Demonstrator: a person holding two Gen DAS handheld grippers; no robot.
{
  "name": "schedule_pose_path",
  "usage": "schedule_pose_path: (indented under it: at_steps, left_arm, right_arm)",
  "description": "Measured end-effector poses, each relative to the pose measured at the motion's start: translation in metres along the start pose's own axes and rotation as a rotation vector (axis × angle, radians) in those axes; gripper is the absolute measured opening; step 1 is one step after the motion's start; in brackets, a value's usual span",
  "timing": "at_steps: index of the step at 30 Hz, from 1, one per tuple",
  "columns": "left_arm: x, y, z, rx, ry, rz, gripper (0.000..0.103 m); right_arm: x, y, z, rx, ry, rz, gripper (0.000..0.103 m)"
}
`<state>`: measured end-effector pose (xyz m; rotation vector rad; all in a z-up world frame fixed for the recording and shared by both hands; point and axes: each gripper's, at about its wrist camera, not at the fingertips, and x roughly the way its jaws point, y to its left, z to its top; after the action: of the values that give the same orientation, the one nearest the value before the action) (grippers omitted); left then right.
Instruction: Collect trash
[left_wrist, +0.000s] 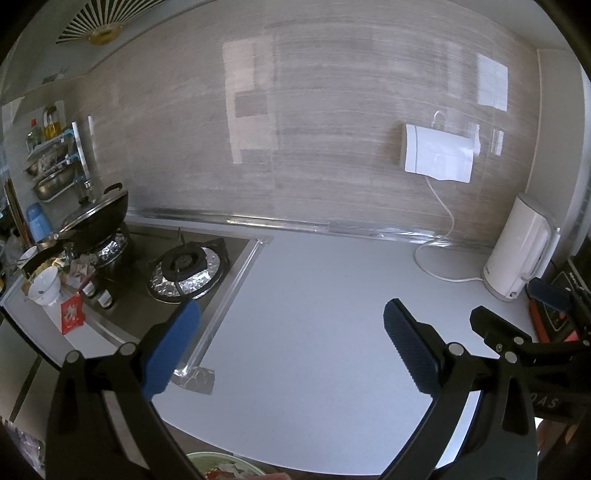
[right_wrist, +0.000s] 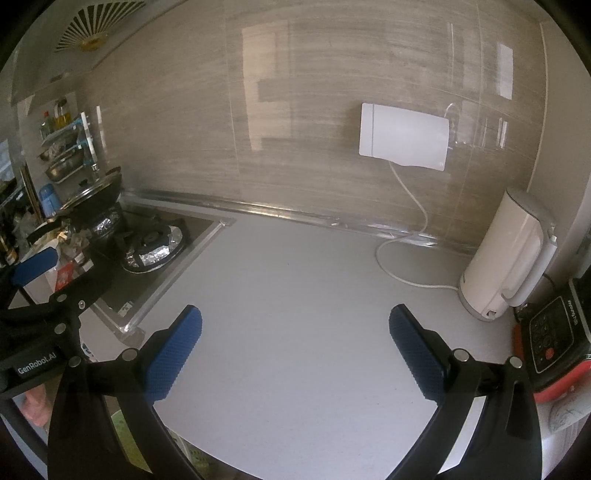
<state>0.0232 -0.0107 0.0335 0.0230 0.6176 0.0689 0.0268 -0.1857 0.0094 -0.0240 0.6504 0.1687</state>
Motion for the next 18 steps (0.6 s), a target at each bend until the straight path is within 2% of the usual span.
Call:
schedule_pose_path:
  at_steps: [18]
  left_arm:
    - [-0.0010,0.0003,-0.0018,0.011,0.005,0.002,0.095]
  right_arm:
    - [-0.0026,0.0017,-0.0004,0.005,-0.005,0.002,0.101]
